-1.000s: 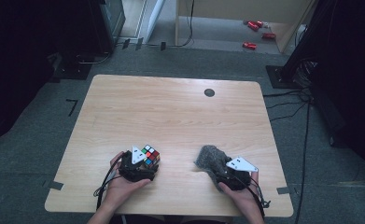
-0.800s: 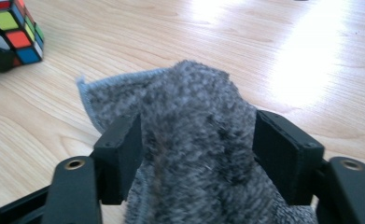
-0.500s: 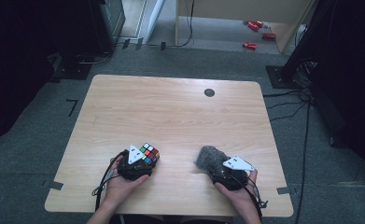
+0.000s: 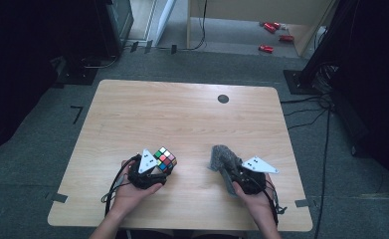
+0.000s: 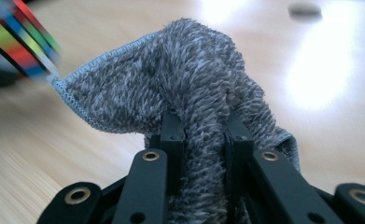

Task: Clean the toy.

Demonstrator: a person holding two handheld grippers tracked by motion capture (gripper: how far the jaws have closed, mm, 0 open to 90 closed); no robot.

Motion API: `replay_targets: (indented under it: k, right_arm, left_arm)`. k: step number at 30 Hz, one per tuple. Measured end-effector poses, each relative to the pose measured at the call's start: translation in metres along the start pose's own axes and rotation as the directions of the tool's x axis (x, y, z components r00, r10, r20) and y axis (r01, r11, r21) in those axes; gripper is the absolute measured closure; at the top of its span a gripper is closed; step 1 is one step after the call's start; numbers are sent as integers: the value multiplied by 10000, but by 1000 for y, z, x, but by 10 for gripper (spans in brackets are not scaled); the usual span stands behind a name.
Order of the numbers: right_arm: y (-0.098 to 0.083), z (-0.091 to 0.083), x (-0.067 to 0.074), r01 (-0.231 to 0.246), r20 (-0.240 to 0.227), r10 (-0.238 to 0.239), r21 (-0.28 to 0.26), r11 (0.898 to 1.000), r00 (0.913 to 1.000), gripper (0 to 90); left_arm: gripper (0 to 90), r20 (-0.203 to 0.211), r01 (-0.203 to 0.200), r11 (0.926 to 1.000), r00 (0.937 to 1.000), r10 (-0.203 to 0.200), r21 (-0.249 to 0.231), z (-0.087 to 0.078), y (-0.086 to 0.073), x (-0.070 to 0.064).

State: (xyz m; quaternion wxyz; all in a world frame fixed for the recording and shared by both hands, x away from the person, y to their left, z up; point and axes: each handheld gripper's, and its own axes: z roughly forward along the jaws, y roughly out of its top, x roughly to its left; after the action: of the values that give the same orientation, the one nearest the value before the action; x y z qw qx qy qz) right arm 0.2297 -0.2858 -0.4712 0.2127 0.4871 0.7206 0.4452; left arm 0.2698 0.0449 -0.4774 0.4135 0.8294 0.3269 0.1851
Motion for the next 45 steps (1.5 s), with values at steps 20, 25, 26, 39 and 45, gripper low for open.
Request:
replay_targets:
  k: [20, 25, 26, 39, 45]
  right_arm:
    - [43, 19, 119, 2566, -783, -2613, -646, 9643, 9621, 735]
    - [46, 19, 96, 1895, -340, -1928, -821, 9784, 9806, 737]
    - [46, 18, 92, 1753, -306, -1781, -773, 9815, 9835, 737]
    - [43, 25, 96, 1647, 43, -1649, -788, 9832, 9863, 728]
    - [37, 22, 125, 2141, -720, -2205, -864, 9730, 9727, 714]
  left_arm:
    - [350, 448, -2119, 9716, 9770, 2083, 1053, 23, 31, -52]
    - [351, 711, -1960, 9771, 9791, 1904, 824, 20, 32, -49]
    - [351, 663, -1996, 9763, 9787, 1944, 836, 20, 31, -48]
    - [351, 549, -2163, 9740, 9755, 2128, 678, 24, 24, -48]
    - [350, 569, -2144, 9750, 9758, 2112, 581, 23, 25, -53]
